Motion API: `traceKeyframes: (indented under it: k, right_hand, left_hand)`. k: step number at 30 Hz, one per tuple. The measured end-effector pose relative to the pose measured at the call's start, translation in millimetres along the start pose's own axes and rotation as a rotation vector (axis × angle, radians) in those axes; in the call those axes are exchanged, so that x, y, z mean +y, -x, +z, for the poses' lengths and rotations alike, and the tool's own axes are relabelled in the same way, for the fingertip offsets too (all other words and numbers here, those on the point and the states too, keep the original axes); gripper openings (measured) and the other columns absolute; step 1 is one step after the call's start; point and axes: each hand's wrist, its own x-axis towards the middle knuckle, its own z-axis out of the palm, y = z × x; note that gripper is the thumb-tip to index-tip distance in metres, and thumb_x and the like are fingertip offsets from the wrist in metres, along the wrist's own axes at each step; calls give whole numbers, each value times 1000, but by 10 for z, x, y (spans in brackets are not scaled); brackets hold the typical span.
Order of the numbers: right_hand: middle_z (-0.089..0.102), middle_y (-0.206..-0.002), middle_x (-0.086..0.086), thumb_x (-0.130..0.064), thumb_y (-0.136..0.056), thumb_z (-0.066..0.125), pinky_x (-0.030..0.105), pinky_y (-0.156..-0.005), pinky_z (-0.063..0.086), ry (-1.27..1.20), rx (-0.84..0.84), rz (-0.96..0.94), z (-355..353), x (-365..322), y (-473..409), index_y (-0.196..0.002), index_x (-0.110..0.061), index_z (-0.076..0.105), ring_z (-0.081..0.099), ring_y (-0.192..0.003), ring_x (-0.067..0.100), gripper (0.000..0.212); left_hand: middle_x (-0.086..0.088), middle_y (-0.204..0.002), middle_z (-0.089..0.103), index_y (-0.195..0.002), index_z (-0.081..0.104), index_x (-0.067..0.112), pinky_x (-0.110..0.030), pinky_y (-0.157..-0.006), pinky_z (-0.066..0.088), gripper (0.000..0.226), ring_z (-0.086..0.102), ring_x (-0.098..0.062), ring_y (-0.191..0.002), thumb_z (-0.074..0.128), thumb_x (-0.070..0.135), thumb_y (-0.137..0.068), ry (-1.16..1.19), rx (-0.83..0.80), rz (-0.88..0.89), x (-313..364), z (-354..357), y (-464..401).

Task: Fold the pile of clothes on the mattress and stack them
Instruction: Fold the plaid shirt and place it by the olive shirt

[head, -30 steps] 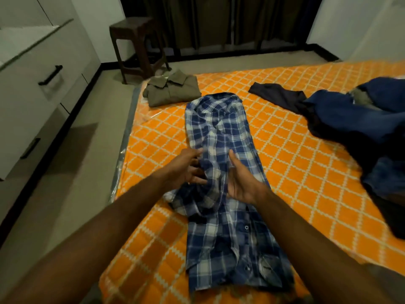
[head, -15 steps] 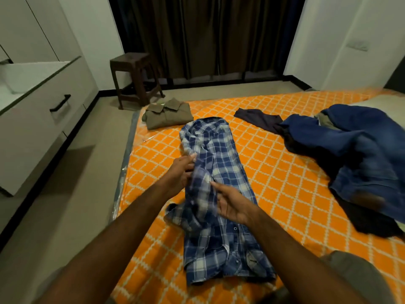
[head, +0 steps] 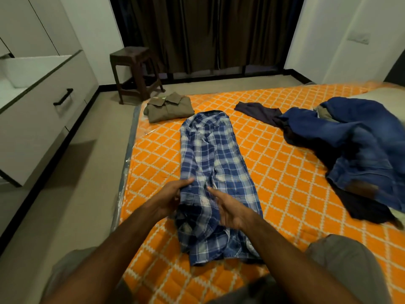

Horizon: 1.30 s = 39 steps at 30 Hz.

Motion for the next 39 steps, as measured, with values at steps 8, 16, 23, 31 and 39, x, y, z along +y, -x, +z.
traceKeyframes:
  k: [8, 16, 23, 31, 39]
  right_hand:
    - [62, -135, 21, -35, -95, 68, 54, -113, 41, -112, -55, -207, 49, 143, 120, -137, -5, 59, 58, -127, 38, 53]
    - [58, -67, -4, -35, -97, 65, 25, -47, 45, 22, 121, -107, -20, 247, 351, -100, -15, 66, 52, -52, 12, 21]
    - [42, -66, -2, -16, -94, 71, 24, -44, 37, 140, 287, -394, 29, 458, 475, -100, -8, 56, 37, -48, 8, 18]
    - [65, -94, -22, -15, -91, 74, 16, -73, 50, 383, 142, -561, 122, 457, 744, -115, -14, 65, 62, -83, -12, 26]
    - [43, -57, 10, -15, -92, 73, 28, -60, 39, 349, 61, -562, -21, 454, 841, -111, -11, 62, 44, -54, 29, 22]
  left_hand:
    - [4, -50, 53, -63, 64, 17, -29, -49, 48, 41, 57, -15, -52, 55, 32, -99, -42, -100, 2, -237, 35, 225]
    - [1, -70, 70, -92, 64, 10, -27, -59, 53, 24, 67, -13, -59, 45, 20, -103, 156, -11, 178, -423, 44, 281]
    - [-4, -98, 76, -117, 64, 12, -41, -74, 60, 41, 74, -26, -90, 52, 46, -98, 132, 0, 124, -512, 65, 318]
    - [-17, -127, 68, -129, 62, 7, -43, -90, 59, 40, 68, -32, -111, 57, 27, -95, 113, -153, 147, -519, 164, 508]
    - [-11, -128, 68, -133, 58, 11, -52, -92, 57, 57, 68, -32, -113, 77, 29, -84, 26, -78, 163, -605, 106, 518]
